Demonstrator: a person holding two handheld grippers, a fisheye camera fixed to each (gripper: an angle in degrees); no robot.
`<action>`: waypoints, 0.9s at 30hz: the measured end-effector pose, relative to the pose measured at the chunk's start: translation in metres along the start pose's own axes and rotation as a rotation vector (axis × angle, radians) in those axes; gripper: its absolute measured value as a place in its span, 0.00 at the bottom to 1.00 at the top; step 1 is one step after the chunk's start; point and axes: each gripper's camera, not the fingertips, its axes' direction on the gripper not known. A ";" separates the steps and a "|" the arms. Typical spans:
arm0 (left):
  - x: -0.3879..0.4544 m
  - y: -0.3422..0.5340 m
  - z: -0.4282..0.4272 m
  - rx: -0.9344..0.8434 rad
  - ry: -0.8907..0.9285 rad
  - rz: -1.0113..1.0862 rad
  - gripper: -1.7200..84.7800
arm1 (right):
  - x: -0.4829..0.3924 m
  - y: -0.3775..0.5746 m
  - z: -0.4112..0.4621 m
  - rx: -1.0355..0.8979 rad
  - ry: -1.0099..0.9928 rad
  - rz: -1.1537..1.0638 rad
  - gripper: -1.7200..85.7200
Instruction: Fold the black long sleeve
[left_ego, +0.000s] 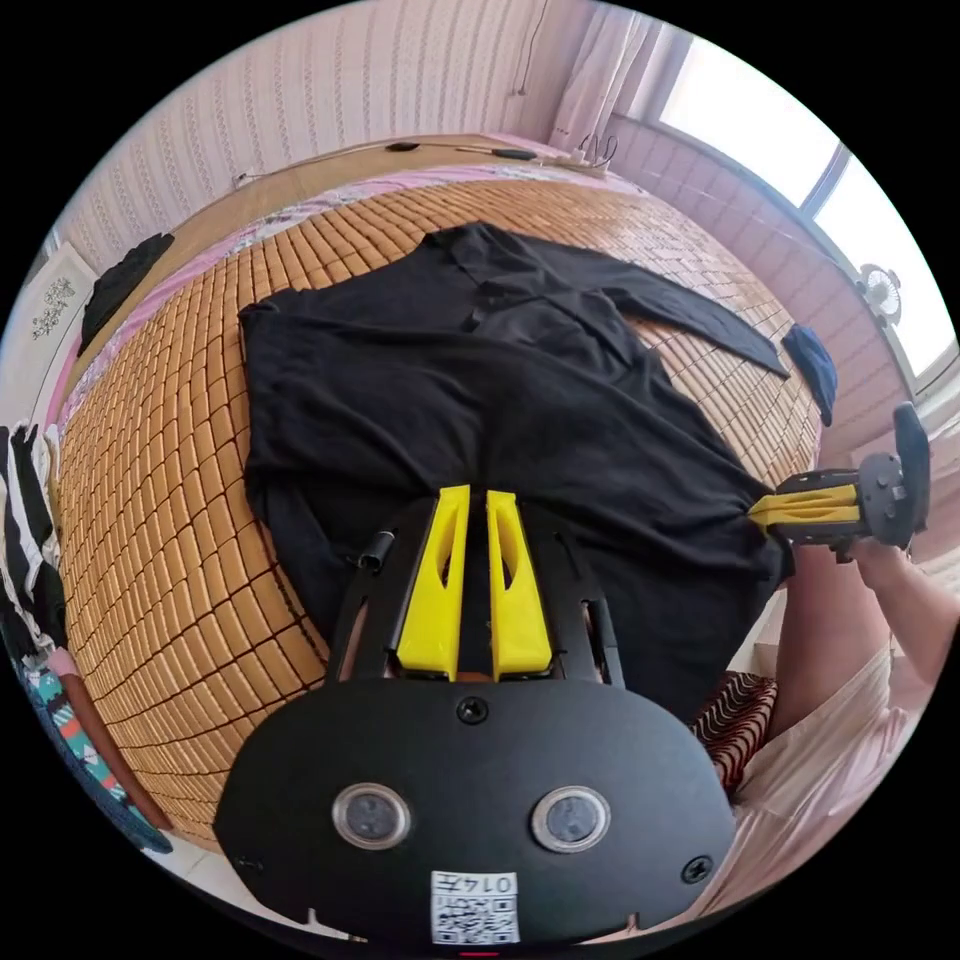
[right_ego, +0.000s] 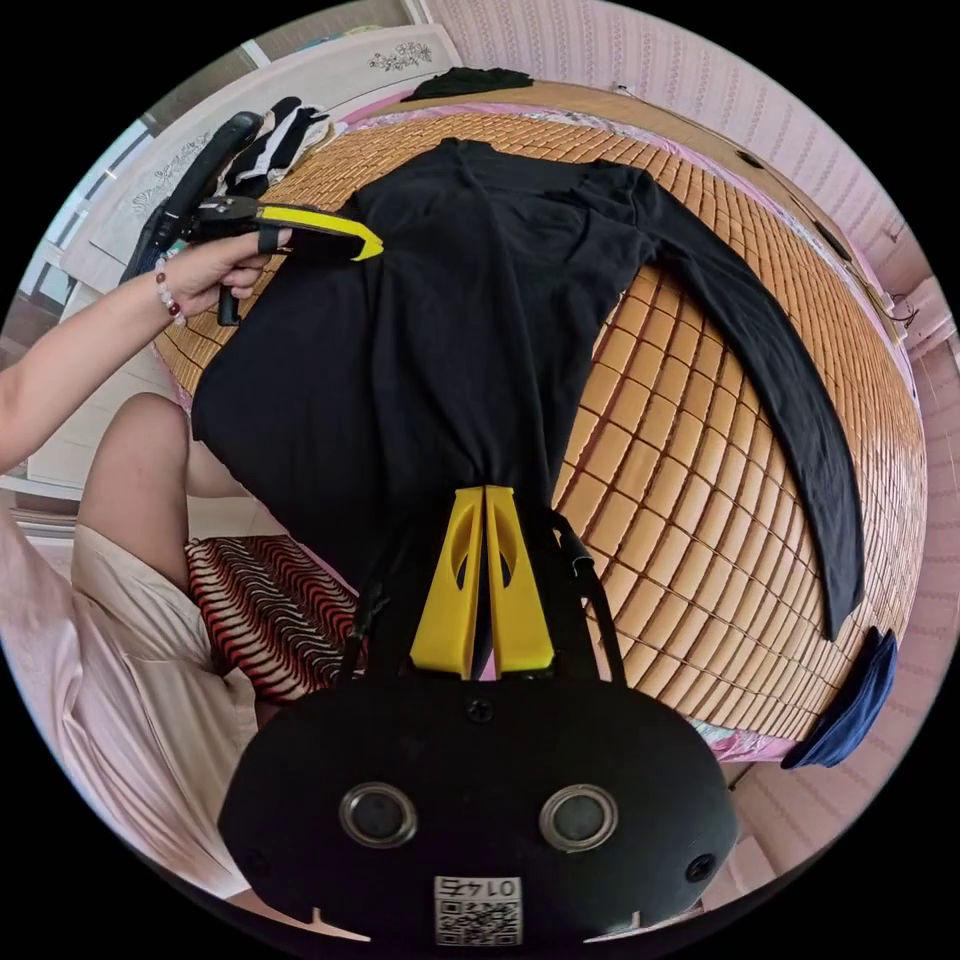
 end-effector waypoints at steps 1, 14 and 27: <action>0.002 -0.001 0.001 -0.006 0.003 0.003 0.03 | 0.000 0.005 -0.002 0.007 0.002 -0.003 0.02; 0.112 -0.006 0.003 -0.025 0.066 0.161 0.06 | -0.035 0.047 -0.024 -0.058 -0.005 -0.119 0.02; 0.175 -0.026 0.056 -0.123 0.142 0.227 0.06 | 0.037 0.094 -0.074 0.060 -0.027 0.024 0.02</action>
